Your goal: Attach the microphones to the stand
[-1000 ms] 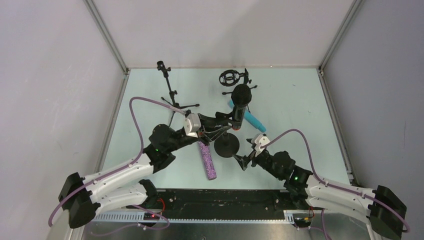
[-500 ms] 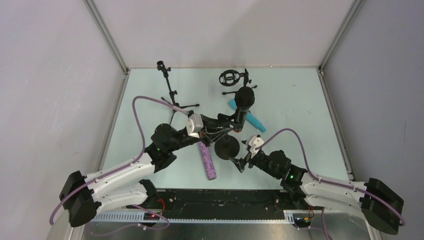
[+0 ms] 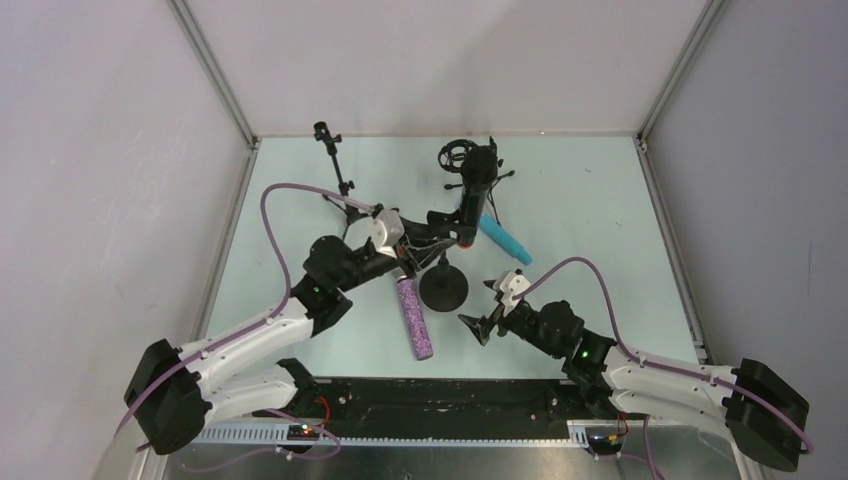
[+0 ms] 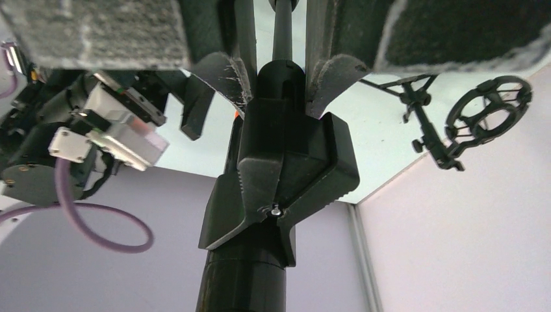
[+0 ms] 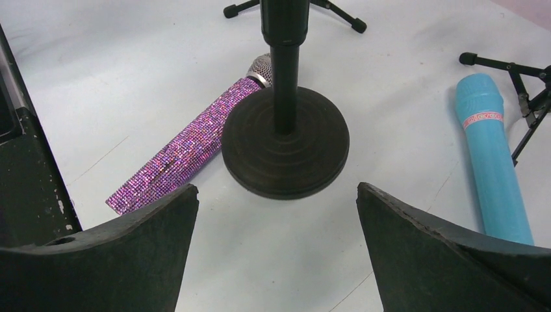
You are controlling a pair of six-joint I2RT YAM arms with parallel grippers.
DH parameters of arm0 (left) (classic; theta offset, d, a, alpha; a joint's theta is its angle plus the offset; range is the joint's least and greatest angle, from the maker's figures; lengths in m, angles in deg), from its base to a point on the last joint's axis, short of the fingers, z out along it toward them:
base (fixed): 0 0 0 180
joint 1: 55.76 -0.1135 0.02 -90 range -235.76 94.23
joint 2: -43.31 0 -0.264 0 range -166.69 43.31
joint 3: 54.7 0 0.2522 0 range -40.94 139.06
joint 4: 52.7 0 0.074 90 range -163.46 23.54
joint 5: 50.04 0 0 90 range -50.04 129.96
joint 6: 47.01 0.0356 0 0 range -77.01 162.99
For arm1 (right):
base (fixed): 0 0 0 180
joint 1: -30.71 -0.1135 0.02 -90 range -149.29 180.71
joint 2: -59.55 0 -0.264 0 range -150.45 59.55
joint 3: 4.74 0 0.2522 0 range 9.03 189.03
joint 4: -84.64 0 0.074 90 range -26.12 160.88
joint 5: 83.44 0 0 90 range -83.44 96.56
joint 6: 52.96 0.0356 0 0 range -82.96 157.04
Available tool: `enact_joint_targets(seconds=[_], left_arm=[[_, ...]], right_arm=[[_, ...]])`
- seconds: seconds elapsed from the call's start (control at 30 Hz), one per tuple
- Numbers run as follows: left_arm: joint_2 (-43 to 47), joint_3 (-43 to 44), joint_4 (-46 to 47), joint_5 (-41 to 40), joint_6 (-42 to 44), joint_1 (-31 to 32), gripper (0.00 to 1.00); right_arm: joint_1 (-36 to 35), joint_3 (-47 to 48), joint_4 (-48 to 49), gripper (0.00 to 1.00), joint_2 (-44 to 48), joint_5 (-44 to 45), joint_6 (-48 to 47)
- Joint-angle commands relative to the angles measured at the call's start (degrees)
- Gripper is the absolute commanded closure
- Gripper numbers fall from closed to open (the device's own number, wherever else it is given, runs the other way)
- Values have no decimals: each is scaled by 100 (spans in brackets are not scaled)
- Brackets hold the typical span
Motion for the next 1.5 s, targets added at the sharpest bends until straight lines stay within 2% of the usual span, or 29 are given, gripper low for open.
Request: enact_joint_targets(seconds=[0.0,0.33,0.83,1.1,1.33,1.47], left_arm=[[91,259,949,76,-113,-312,100],[237,320,973,159,-199,-1055,100],[1197,-224,945,-647,-226,-2292,100],[1722,-574,485,-2185,73,-2616,100],[1689,-639,253,-2989,-6,-2927,100],[1600,-587,129,-3561,244,-3043,100]], right_arm=[[-27,42,-24,4,169,207,41],[-26,-209,41,3,88,205,230],[-30,-293,197,2,-126,98,348],[-24,-398,257,2,-19,23,453],[-29,-460,238,2,27,0,480],[-29,-513,266,2,50,21,480]])
